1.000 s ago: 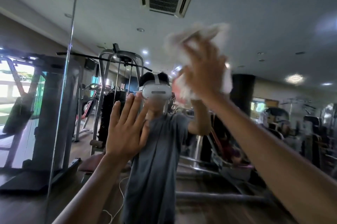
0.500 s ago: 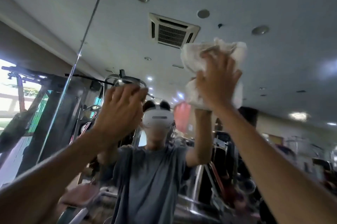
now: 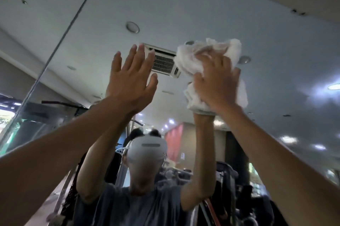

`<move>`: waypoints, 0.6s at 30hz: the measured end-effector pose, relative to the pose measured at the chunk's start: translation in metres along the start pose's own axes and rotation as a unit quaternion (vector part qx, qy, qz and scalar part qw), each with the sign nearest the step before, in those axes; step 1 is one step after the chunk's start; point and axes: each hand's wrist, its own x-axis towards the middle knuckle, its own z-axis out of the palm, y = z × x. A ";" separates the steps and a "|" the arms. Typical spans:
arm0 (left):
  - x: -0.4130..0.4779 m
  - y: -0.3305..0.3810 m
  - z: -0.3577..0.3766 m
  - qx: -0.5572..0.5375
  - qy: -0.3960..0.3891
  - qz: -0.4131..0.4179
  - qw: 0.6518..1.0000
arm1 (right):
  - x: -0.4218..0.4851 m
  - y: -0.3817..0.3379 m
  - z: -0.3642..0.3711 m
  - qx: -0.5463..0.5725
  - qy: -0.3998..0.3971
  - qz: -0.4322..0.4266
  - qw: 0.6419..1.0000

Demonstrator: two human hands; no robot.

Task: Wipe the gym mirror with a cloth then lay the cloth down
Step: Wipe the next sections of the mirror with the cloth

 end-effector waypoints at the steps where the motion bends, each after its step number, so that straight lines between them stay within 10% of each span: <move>1: 0.001 0.000 -0.001 -0.004 -0.005 -0.008 1.000 | -0.010 -0.005 0.001 0.013 -0.014 -0.073 0.997; 6: 0.002 -0.003 0.002 0.003 -0.009 -0.006 1.000 | -0.010 0.064 -0.018 0.068 -0.114 -0.446 0.885; 10: 0.002 -0.002 0.006 0.015 0.000 -0.004 1.000 | 0.062 0.095 -0.008 0.028 -0.070 -0.134 0.988; 13: 0.001 -0.003 0.007 0.002 -0.002 -0.002 1.000 | 0.073 0.038 0.008 -0.001 0.007 0.066 0.998; 18: 0.001 -0.002 -0.001 -0.012 -0.015 -0.009 1.000 | 0.032 -0.008 0.007 0.031 -0.071 -0.232 0.970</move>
